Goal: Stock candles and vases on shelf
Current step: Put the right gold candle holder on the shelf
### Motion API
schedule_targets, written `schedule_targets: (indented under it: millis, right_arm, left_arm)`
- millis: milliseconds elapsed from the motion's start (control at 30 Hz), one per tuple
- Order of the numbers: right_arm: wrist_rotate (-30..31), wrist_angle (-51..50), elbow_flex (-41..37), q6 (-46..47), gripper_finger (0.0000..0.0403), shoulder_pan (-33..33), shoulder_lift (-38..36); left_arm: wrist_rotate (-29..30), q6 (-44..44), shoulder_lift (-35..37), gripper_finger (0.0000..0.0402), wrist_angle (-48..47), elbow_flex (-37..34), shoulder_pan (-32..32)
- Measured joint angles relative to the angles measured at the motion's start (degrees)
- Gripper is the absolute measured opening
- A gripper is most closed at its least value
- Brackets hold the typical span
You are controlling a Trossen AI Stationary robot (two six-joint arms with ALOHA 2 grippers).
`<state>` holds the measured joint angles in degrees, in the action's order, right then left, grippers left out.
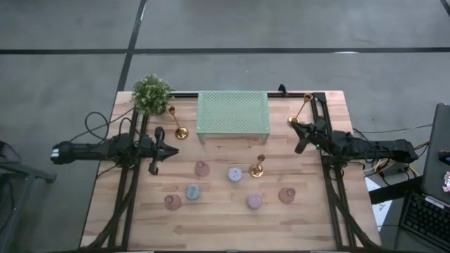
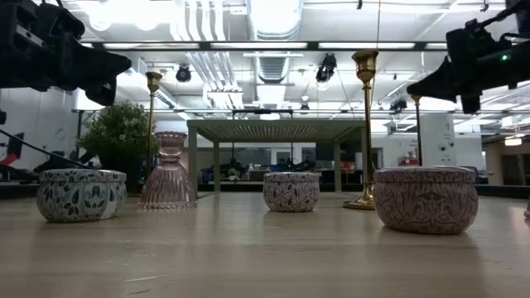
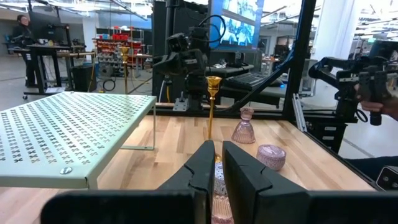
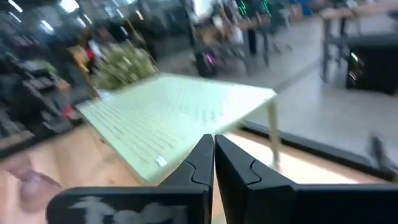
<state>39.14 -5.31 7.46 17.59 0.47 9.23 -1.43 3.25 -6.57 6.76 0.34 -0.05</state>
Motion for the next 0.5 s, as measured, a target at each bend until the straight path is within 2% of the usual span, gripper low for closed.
schedule_targets:
  millis: [233,500]
  right_arm:
    - [5.41,-16.57,8.77,8.57,0.0051,0.00,8.91]
    - [16.19,-30.54,15.41,20.25,0.0149,-0.02,18.64]
  left_arm:
    - [0.00,0.00,0.00,0.0035,0.02,0.00,-0.01]
    - [0.00,0.00,0.00,0.0035,0.02,0.00,0.00]
